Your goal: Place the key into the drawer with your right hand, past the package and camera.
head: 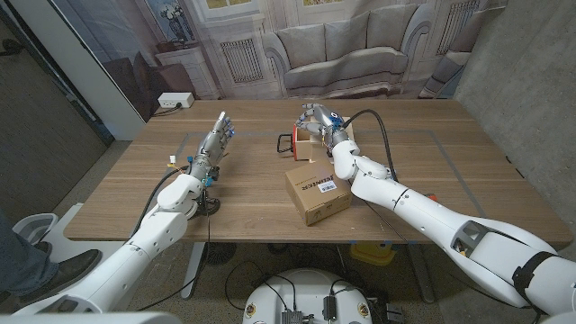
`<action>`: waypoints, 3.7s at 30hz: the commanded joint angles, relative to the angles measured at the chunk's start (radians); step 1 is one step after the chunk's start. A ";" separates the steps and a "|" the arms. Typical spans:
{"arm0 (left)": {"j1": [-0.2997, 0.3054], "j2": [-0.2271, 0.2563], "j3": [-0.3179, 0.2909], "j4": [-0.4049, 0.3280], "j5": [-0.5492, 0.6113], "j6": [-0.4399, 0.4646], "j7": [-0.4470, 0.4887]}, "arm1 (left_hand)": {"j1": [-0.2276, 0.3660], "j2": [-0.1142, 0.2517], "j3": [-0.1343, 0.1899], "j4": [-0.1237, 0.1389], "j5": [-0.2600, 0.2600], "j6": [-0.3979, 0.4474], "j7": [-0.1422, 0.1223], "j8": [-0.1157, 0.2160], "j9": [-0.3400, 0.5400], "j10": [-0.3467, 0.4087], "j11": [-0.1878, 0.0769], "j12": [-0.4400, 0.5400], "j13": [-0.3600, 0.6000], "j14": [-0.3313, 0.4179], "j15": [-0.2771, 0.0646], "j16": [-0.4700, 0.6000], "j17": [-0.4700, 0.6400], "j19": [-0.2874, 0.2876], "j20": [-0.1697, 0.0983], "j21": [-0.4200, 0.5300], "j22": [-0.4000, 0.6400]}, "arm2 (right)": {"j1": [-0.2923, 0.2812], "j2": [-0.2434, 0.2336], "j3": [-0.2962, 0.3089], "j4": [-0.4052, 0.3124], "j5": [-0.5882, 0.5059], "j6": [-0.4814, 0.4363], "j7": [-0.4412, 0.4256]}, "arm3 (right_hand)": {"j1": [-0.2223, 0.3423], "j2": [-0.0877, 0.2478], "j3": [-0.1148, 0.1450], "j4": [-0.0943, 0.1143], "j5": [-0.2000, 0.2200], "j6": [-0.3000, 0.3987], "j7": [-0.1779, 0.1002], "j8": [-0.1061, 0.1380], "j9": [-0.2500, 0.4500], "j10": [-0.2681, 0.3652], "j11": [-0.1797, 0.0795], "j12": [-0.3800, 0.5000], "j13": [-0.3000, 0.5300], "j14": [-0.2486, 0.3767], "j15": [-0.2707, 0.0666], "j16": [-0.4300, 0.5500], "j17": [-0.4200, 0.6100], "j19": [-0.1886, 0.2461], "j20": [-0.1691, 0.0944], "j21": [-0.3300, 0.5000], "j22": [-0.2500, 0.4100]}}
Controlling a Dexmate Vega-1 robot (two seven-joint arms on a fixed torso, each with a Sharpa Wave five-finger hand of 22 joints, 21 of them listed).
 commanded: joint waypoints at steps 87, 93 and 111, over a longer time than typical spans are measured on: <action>-0.046 -0.017 0.019 0.058 -0.005 0.016 -0.032 | 0.012 0.006 -0.022 0.002 -0.005 -0.001 0.010 -0.004 0.002 -0.009 0.007 0.000 0.004 -0.010 0.008 -0.002 0.004 -0.013 0.004 -0.004 0.003 | -0.014 -0.066 0.028 -0.091 0.027 0.079 0.027 | -0.027 -0.013 -0.056 0.027 0.041 -0.354 0.018 -0.146 -0.058 -0.093 0.076 0.005 0.002 -0.028 -0.035 0.005 0.007 -0.028 -0.019 0.004 0.000; -0.046 -0.015 0.018 0.056 -0.005 0.016 -0.032 | 0.013 0.007 -0.023 0.003 -0.005 -0.002 0.010 -0.004 0.002 -0.010 0.006 0.000 0.004 -0.011 0.008 -0.002 0.004 -0.014 0.004 -0.004 0.003 | -0.021 -0.072 0.039 -0.119 0.025 0.082 0.032 | -0.033 -0.014 -0.059 0.031 0.041 -0.355 0.021 -0.144 -0.060 -0.088 0.077 0.008 0.002 -0.027 -0.032 0.005 0.007 -0.027 -0.019 0.005 0.000; -0.045 -0.005 0.017 0.045 -0.007 0.025 -0.038 | 0.015 0.008 -0.026 0.003 -0.006 -0.001 0.009 -0.004 0.002 -0.011 0.005 0.000 0.004 -0.010 0.009 -0.001 0.004 -0.015 0.005 -0.005 0.003 | -0.019 -0.089 0.046 -0.207 -0.008 0.011 0.098 | -0.044 -0.007 -0.060 0.038 0.042 -0.349 0.035 -0.136 -0.067 -0.074 0.080 0.015 0.002 -0.031 -0.028 0.004 0.006 -0.035 -0.028 0.001 -0.002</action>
